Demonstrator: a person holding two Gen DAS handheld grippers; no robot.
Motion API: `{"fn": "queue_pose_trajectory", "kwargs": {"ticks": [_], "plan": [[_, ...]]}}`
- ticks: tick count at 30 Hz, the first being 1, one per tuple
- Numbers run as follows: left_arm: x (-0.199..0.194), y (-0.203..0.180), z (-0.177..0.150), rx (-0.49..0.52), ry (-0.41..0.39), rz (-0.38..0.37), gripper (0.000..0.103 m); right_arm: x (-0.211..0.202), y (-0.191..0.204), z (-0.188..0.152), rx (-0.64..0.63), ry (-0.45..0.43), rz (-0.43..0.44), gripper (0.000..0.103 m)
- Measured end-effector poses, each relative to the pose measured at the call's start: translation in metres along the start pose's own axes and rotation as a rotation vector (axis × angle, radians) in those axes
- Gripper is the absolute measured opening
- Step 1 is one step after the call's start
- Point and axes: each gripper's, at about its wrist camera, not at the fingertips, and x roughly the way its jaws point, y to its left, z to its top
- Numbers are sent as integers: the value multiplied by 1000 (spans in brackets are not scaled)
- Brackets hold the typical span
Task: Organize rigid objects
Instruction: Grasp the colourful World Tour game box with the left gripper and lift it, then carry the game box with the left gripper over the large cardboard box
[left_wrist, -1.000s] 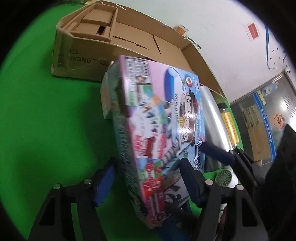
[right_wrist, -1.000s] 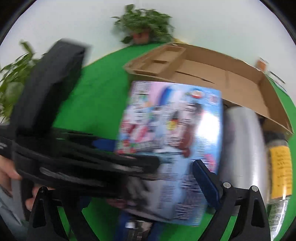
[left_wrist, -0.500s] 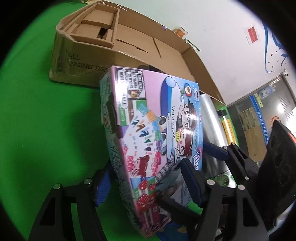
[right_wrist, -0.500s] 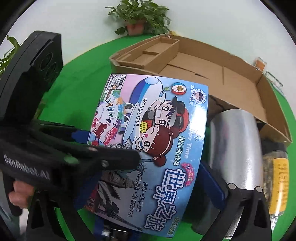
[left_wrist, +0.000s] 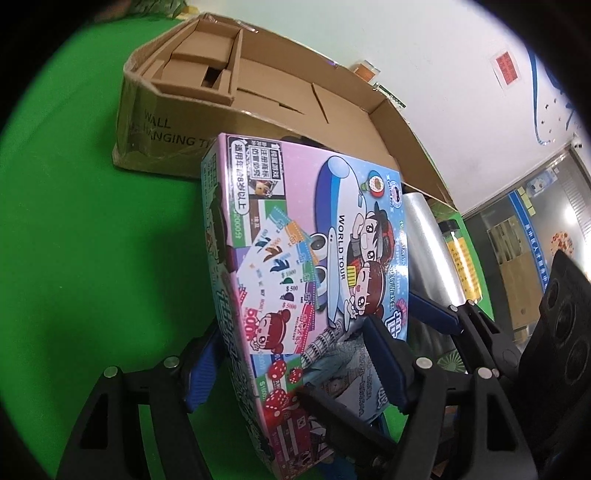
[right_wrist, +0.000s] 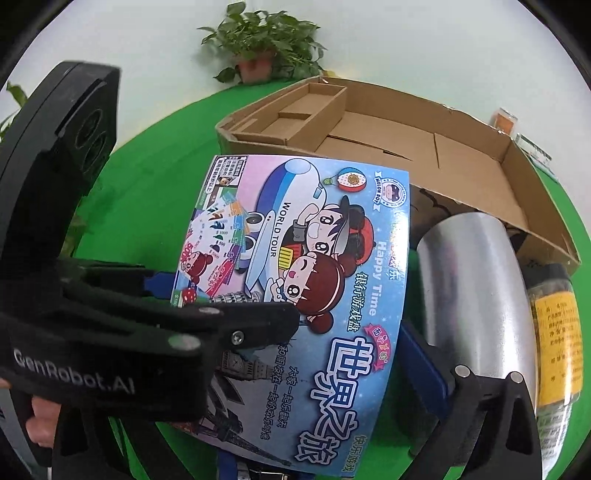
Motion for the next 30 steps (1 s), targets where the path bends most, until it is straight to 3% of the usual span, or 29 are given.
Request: {"fn": "queue_pose_trajectory", "kwargs": {"ticks": [5,15,22,30], "plan": [[-24,-26,-7,56,-85,65,71,-25,-1,3,22,-73,-3,90],[-87,-92,0,210,-299,124,71,-110,1,15,53,-310,-31,90],[-105,-119,11,278,-363,112,71,-151,-8,23,78,-393,-61,90],[-114,-122,25,314,-391,109,71,-177,-19,29,103,-429,-71,89]]}}
